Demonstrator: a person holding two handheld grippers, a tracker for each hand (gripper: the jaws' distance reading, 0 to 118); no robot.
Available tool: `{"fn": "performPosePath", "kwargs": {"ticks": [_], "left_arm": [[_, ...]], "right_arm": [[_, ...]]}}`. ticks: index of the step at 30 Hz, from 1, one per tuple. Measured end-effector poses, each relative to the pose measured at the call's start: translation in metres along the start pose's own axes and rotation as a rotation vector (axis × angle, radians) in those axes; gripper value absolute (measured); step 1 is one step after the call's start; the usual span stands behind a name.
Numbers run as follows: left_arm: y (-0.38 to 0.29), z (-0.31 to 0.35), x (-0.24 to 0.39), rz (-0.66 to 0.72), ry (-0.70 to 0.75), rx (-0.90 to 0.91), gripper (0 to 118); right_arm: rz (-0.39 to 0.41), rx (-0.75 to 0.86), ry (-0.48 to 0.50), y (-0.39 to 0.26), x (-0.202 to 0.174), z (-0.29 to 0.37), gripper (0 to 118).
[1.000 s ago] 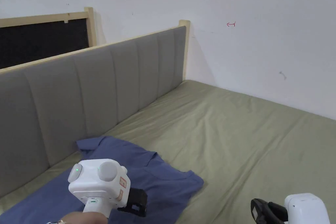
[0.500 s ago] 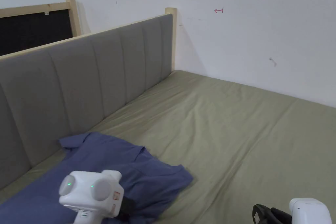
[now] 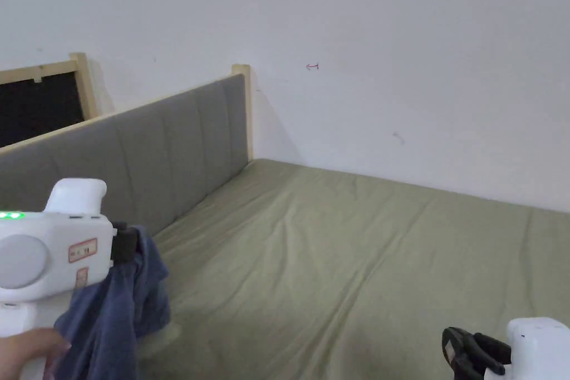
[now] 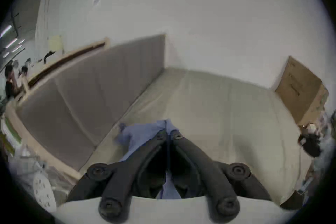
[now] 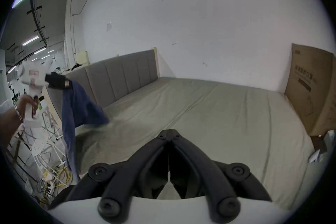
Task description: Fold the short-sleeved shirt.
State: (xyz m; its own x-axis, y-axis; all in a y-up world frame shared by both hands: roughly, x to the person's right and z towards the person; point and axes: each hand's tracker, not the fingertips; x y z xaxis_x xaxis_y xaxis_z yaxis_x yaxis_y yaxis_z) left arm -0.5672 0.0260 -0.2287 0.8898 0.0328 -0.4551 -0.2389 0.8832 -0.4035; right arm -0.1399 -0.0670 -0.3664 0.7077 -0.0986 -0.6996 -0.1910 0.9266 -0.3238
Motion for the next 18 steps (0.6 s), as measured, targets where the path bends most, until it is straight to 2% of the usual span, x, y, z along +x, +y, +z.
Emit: {"fn": "performPosePath", "kwargs": {"ticks": [5, 8, 12, 15, 18], "left_arm": [[0.052, 0.048, 0.103, -0.086, -0.290, 0.111, 1], [0.064, 0.059, 0.170, -0.104, -0.478, 0.101, 1], [0.060, 0.056, 0.257, -0.137, -0.659, 0.057, 2], [0.042, 0.039, 0.325, -0.163, -0.756, -0.033, 2], [0.010, 0.010, 0.382, -0.134, -0.847, -0.223, 1]], "right_arm": [[-0.017, 0.082, -0.074, 0.009, 0.027, 0.059, 0], [-0.035, 0.125, -0.146, 0.010, 0.050, 0.093, 0], [-0.058, 0.160, -0.232, 0.007, 0.083, 0.135, 0], [-0.077, 0.180, -0.320, 0.001, 0.106, 0.165, 0], [-0.106, 0.182, -0.377, -0.008, 0.127, 0.186, 0]]}}
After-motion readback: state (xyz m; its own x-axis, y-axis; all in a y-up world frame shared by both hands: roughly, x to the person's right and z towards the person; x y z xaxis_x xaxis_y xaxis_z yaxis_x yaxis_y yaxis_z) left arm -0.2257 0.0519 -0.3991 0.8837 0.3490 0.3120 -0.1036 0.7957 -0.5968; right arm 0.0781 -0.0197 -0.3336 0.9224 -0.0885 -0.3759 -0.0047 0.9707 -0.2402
